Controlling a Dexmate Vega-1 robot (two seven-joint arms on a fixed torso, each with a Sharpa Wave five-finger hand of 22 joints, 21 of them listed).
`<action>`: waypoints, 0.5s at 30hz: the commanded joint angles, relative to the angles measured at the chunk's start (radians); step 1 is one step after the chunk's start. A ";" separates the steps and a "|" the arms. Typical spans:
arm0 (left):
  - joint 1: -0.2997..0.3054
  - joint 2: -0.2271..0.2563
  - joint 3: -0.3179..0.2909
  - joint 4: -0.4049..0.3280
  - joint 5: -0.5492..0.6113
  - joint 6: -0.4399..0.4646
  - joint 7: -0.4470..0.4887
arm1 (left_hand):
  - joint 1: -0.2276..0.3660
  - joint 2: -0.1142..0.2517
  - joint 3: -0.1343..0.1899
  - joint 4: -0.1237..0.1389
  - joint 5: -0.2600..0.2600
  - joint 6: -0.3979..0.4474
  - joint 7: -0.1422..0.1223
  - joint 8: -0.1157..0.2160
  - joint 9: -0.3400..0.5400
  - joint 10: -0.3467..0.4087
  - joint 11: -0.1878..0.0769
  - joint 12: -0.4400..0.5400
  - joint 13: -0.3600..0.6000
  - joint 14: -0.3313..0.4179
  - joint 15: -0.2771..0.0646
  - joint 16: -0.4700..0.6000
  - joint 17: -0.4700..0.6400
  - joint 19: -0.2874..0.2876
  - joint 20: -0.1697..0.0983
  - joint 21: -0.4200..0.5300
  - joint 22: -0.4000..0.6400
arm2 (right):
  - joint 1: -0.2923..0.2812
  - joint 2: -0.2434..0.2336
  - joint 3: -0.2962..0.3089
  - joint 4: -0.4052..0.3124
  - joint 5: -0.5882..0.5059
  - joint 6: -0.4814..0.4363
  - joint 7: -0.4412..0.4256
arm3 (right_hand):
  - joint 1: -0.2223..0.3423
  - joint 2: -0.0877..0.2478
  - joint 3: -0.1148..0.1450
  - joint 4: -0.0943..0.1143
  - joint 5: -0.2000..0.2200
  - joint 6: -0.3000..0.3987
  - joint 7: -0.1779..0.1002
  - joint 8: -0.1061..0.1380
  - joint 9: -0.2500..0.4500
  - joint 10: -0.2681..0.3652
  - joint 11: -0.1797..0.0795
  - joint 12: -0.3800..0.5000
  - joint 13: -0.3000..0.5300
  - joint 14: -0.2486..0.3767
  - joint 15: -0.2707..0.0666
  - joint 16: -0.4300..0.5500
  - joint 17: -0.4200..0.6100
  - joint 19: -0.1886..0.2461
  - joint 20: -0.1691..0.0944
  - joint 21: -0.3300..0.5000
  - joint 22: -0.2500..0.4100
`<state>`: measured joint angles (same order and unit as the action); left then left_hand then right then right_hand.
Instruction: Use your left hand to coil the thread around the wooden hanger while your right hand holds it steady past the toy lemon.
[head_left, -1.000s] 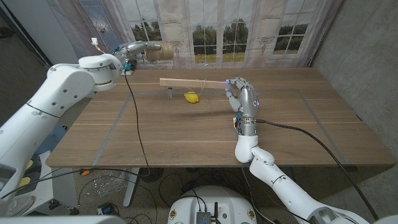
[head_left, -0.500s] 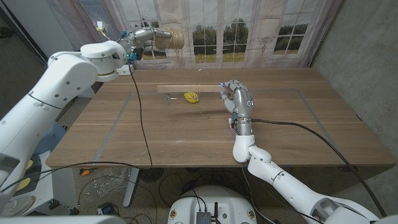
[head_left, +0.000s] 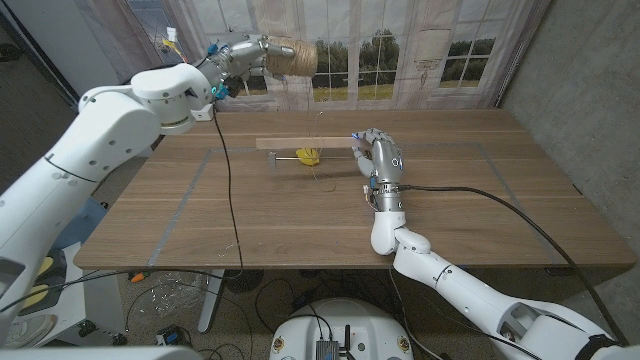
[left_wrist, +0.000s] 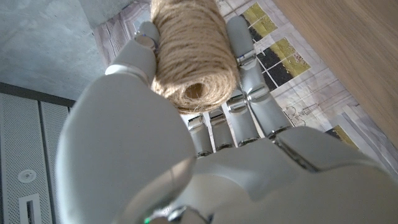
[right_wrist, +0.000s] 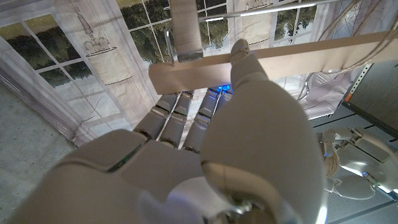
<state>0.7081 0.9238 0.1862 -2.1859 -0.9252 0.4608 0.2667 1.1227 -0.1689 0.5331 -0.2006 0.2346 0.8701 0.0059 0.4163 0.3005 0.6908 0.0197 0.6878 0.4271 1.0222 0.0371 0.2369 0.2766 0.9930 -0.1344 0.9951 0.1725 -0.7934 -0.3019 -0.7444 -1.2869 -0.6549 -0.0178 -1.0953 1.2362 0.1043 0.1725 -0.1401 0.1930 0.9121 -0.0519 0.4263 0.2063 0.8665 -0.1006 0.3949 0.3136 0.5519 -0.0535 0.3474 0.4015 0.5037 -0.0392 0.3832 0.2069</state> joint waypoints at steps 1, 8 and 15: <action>0.092 0.042 -0.036 -0.075 0.025 -0.072 -0.092 | 0.240 0.254 0.038 0.029 0.003 0.062 0.052 0.007 0.072 0.047 -0.040 0.045 0.148 0.207 -0.260 0.004 0.003 -0.004 -0.061 0.004 0.000 | 0.039 -0.014 -0.035 -0.008 0.078 -0.105 0.020 | 0.038 0.054 0.002 0.008 0.010 0.099 -0.045 0.004 0.023 -0.001 -0.005 0.005 0.005 0.008 -0.177 -0.001 0.004 0.001 -0.001 0.003 0.002; 0.165 0.068 -0.068 -0.113 0.029 -0.094 -0.111 | 0.239 0.254 0.038 0.030 0.003 0.061 0.050 0.006 0.073 0.045 -0.041 0.044 0.150 0.207 -0.258 0.004 0.004 -0.005 -0.061 0.005 0.000 | 0.054 -0.016 -0.029 -0.015 0.120 -0.143 0.034 | 0.036 0.053 0.000 0.009 0.010 0.096 -0.047 0.003 0.022 0.000 -0.007 0.004 0.005 0.008 -0.176 -0.003 0.003 0.001 0.001 0.005 0.002; 0.242 0.091 -0.102 -0.138 0.021 -0.099 -0.117 | 0.239 0.254 0.038 0.030 0.003 0.058 0.052 0.005 0.075 0.046 -0.043 0.045 0.151 0.205 -0.260 0.002 0.004 -0.006 -0.061 0.006 0.000 | 0.057 -0.012 -0.009 -0.029 0.161 -0.181 0.026 | 0.032 0.054 -0.001 0.012 0.010 0.095 -0.045 0.003 0.022 -0.003 -0.005 0.003 0.005 0.011 -0.174 -0.004 0.003 -0.002 0.003 0.007 0.002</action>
<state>0.8389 0.9776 0.1317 -2.2748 -0.9024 0.3850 0.1779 1.1227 -0.1689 0.5335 -0.2010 0.2315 0.8696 0.0064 0.4159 0.3008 0.6908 0.0197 0.6878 0.4271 1.0219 0.0368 0.2361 0.2761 0.9930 -0.1344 0.9951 0.1725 -0.7516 -0.3157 -0.7696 -1.2993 -0.5580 -0.1330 -1.0710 1.2346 0.1059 0.1686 -0.1360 0.1971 0.9167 -0.0535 0.4254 0.2064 0.8662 -0.1004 0.3930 0.3129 0.5519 -0.0534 0.3435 0.4014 0.5038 -0.0392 0.3832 0.2069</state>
